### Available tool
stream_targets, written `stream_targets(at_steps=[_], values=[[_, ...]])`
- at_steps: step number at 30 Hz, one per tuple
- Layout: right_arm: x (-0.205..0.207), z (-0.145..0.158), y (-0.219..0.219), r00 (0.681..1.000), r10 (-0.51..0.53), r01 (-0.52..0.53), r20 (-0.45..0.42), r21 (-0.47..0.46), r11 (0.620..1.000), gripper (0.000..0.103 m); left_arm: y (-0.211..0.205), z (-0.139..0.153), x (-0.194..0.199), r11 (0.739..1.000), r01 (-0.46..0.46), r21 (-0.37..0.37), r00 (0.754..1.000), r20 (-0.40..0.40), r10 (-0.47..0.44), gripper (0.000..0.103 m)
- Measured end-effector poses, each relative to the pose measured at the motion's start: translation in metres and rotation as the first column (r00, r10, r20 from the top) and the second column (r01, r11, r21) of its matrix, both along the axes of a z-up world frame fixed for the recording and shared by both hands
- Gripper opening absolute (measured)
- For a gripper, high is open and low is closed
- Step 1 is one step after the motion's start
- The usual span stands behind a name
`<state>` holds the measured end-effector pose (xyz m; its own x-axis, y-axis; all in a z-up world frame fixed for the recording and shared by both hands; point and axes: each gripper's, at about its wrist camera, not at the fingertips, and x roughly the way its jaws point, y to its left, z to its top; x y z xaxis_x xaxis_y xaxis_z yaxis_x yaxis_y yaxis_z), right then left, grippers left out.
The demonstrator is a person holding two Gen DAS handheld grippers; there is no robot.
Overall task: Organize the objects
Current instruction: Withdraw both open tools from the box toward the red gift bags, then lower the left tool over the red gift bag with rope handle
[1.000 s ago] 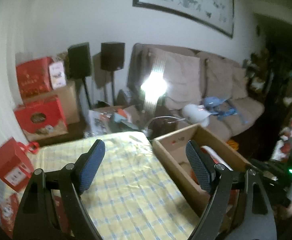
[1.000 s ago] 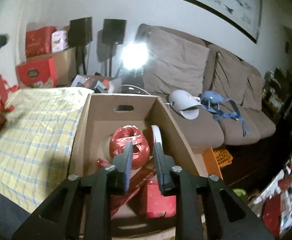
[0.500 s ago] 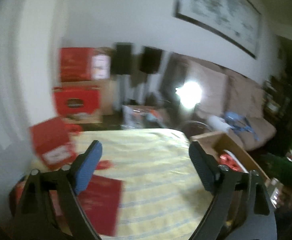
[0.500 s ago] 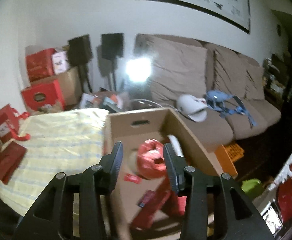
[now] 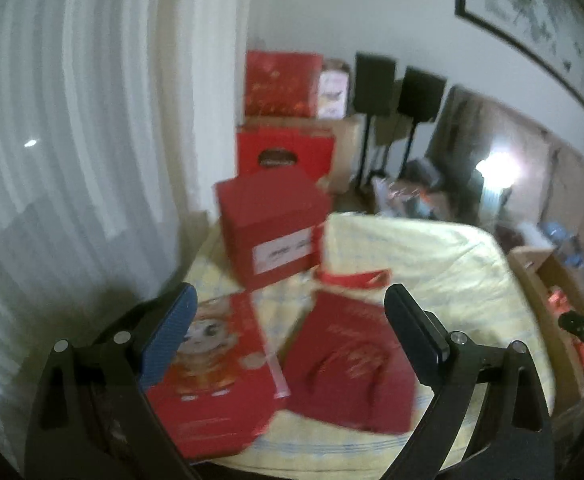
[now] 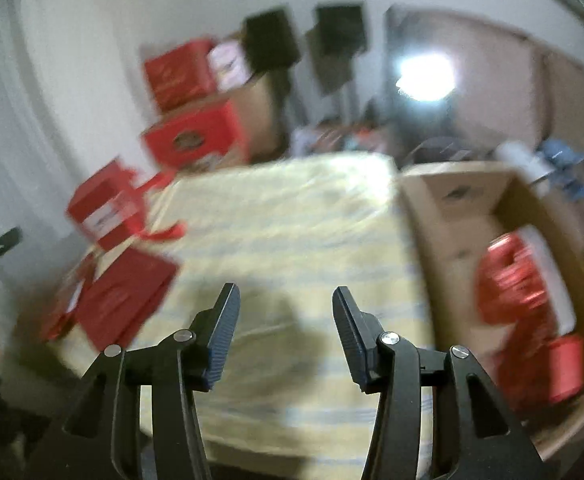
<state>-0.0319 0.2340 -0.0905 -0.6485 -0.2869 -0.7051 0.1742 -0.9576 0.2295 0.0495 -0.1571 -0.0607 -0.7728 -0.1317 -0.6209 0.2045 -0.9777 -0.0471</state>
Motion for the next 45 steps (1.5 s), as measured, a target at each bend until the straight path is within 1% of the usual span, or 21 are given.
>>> stream_targets(at_steps=[1, 3, 4, 6, 8, 10, 13, 16, 22, 25, 27, 29, 30, 33, 35, 38, 40, 42, 43, 44, 45], values=[[-0.002, -0.008, -0.014, 0.999, 0.029, -0.029, 0.028, -0.014, 0.999, 0.049, -0.004, -0.005, 0.002, 0.999, -0.027, -0.025, 1.0, 0.001, 0.027, 0.094], [-0.004, -0.026, -0.044, 0.991, 0.102, -0.096, 0.089, -0.071, 0.993, 0.049, -0.006, -0.015, 0.004, 0.99, -0.08, -0.116, 0.997, 0.002, 0.08, 0.094], [-0.005, -0.035, -0.059, 0.983, 0.137, -0.125, 0.121, -0.098, 0.987, 0.049, -0.005, -0.021, 0.004, 0.987, -0.077, -0.14, 0.997, 0.015, 0.08, 0.093], [-0.005, -0.053, -0.091, 0.961, 0.208, -0.183, 0.181, -0.145, 0.972, 0.049, -0.002, -0.03, 0.004, 0.986, -0.051, -0.159, 0.998, 0.033, 0.057, 0.093], [-0.005, -0.067, -0.117, 0.943, 0.253, -0.219, 0.218, -0.171, 0.961, 0.049, 0.004, -0.039, 0.005, 0.983, -0.025, -0.183, 0.998, 0.046, 0.034, 0.093], [-0.006, -0.076, -0.133, 0.937, 0.256, -0.216, 0.236, -0.181, 0.959, 0.049, 0.007, -0.044, 0.006, 0.981, -0.008, -0.194, 0.998, 0.052, 0.019, 0.093], [-0.006, -0.085, -0.155, 0.93, 0.269, -0.225, 0.252, -0.191, 0.956, 0.049, 0.007, -0.054, 0.008, 0.985, 0.016, -0.173, 0.997, 0.071, -0.003, 0.093], [-0.005, -0.086, -0.163, 0.93, 0.274, -0.224, 0.247, -0.211, 0.951, 0.049, 0.006, -0.061, 0.009, 0.984, 0.027, -0.174, 0.996, 0.091, -0.011, 0.093], [-0.006, -0.072, -0.157, 0.94, 0.27, -0.213, 0.208, -0.261, 0.942, 0.049, 0.002, -0.075, 0.006, 0.993, 0.044, -0.108, 0.992, 0.123, -0.031, 0.093], [-0.007, -0.069, -0.154, 0.943, 0.268, -0.205, 0.199, -0.29, 0.935, 0.049, 0.003, -0.079, 0.003, 0.994, 0.066, -0.083, 0.99, 0.131, -0.055, 0.093], [-0.01, -0.071, -0.155, 0.937, 0.289, -0.212, 0.196, -0.338, 0.917, 0.049, 0.004, -0.079, 0.002, 0.994, 0.077, -0.075, 0.99, 0.127, -0.067, 0.092], [-0.015, -0.078, -0.155, 0.926, 0.318, -0.212, 0.202, -0.416, 0.884, 0.049, 0.004, -0.081, 0.0, 0.994, 0.081, -0.067, 0.989, 0.126, -0.072, 0.092], [-0.018, -0.083, -0.156, 0.925, 0.316, -0.201, 0.211, -0.432, 0.879, 0.049, 0.003, -0.083, -0.001, 0.995, 0.084, -0.061, 0.989, 0.131, -0.076, 0.092], [-0.022, -0.094, -0.162, 0.918, 0.313, -0.181, 0.244, -0.446, 0.876, 0.049, 0.005, -0.089, -0.003, 0.994, 0.095, -0.051, 0.984, 0.155, -0.086, 0.092], [-0.022, -0.094, -0.169, 0.916, 0.322, -0.193, 0.24, -0.441, 0.876, 0.049, 0.007, -0.093, -0.004, 0.993, 0.099, -0.056, 0.981, 0.174, -0.088, 0.092], [-0.022, -0.093, -0.18, 0.919, 0.315, -0.204, 0.237, -0.396, 0.895, 0.049, 0.013, -0.101, -0.003, 0.992, 0.112, -0.063, 0.975, 0.198, -0.098, 0.091], [-0.025, -0.095, -0.183, 0.925, 0.298, -0.191, 0.236, -0.389, 0.901, 0.049, 0.015, -0.106, -0.002, 0.992, 0.119, -0.047, 0.971, 0.213, -0.106, 0.088], [-0.027, -0.095, -0.184, 0.929, 0.284, -0.184, 0.237, -0.37, 0.911, 0.04, 0.018, -0.109, -0.003, 0.991, 0.124, -0.042, 0.966, 0.233, -0.111, 0.088], [-0.028, -0.095, -0.184, 0.932, 0.27, -0.178, 0.242, -0.341, 0.923, 0.029, 0.019, -0.108, -0.002, 0.991, 0.123, -0.045, 0.966, 0.235, -0.11, 0.087], [-0.029, -0.096, -0.183, 0.935, 0.257, -0.171, 0.243, -0.325, 0.93, 0.023, 0.02, -0.107, -0.002, 0.991, 0.123, -0.049, 0.966, 0.234, -0.108, 0.087], [-0.029, -0.096, -0.181, 0.938, 0.25, -0.163, 0.241, -0.329, 0.93, 0.018, 0.021, -0.104, -0.001, 0.991, 0.127, -0.052, 0.967, 0.23, -0.112, 0.087]])
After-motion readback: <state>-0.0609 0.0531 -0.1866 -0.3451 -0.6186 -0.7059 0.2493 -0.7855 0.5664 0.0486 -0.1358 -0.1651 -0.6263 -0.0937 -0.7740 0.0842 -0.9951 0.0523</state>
